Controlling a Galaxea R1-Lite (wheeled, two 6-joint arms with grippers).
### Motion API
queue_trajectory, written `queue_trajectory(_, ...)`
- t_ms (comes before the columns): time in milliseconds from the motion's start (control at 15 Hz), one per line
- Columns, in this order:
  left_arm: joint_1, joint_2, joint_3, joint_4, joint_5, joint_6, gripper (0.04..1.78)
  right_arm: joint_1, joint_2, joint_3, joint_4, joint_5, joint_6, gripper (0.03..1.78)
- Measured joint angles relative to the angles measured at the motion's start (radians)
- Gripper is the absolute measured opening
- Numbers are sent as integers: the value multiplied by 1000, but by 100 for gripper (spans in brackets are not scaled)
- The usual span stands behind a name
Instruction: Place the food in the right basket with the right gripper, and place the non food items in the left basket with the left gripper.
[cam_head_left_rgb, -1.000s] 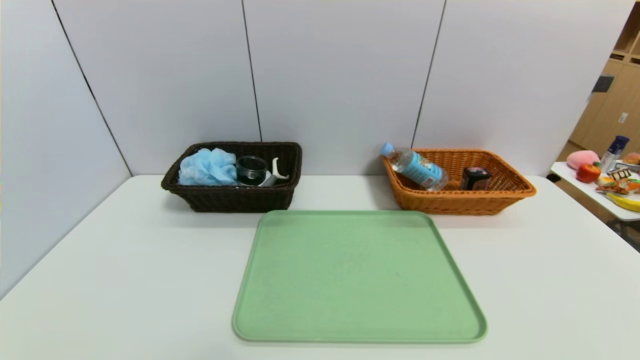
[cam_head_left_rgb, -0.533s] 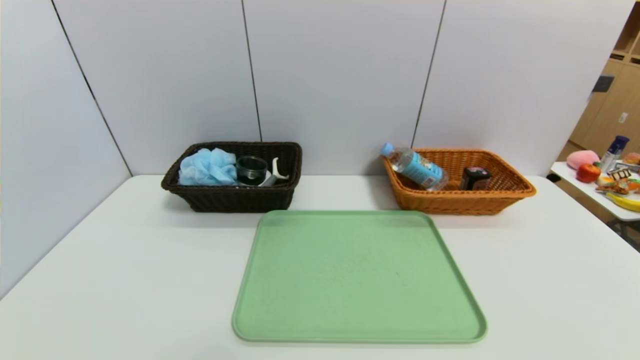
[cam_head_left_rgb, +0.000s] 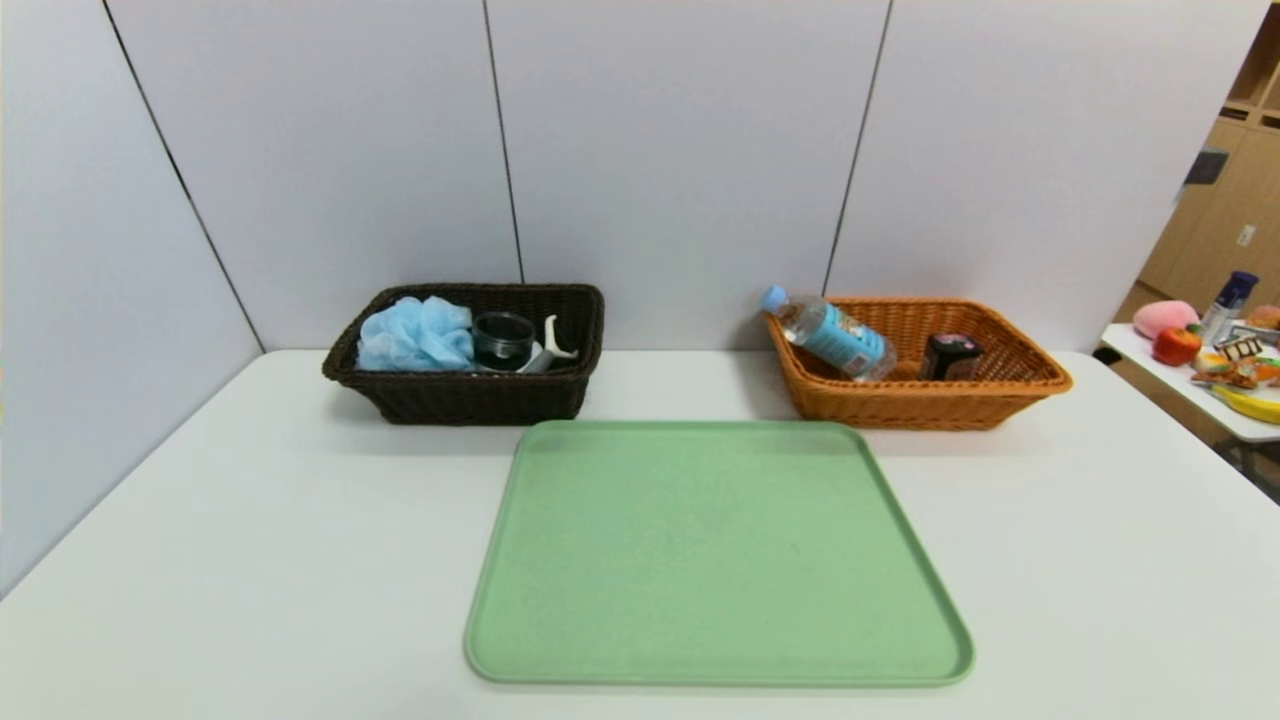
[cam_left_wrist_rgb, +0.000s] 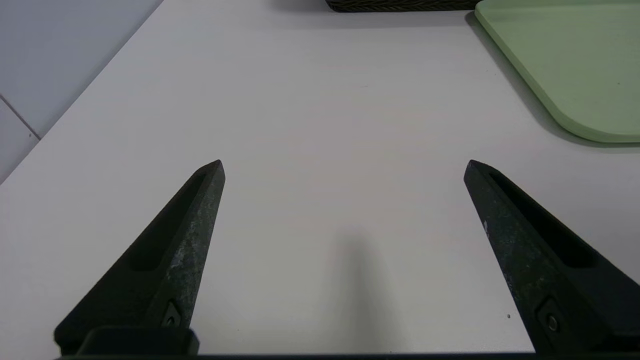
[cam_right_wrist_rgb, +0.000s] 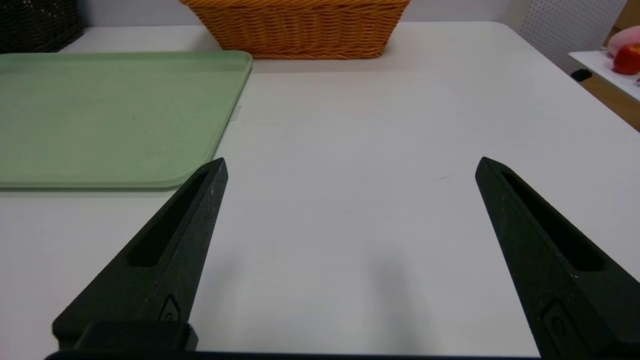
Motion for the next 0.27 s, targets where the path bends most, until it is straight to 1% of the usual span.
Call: queue_trajectory(267,0,0,0,0,0,0,169,-1,0,0,-1,0,0,171)
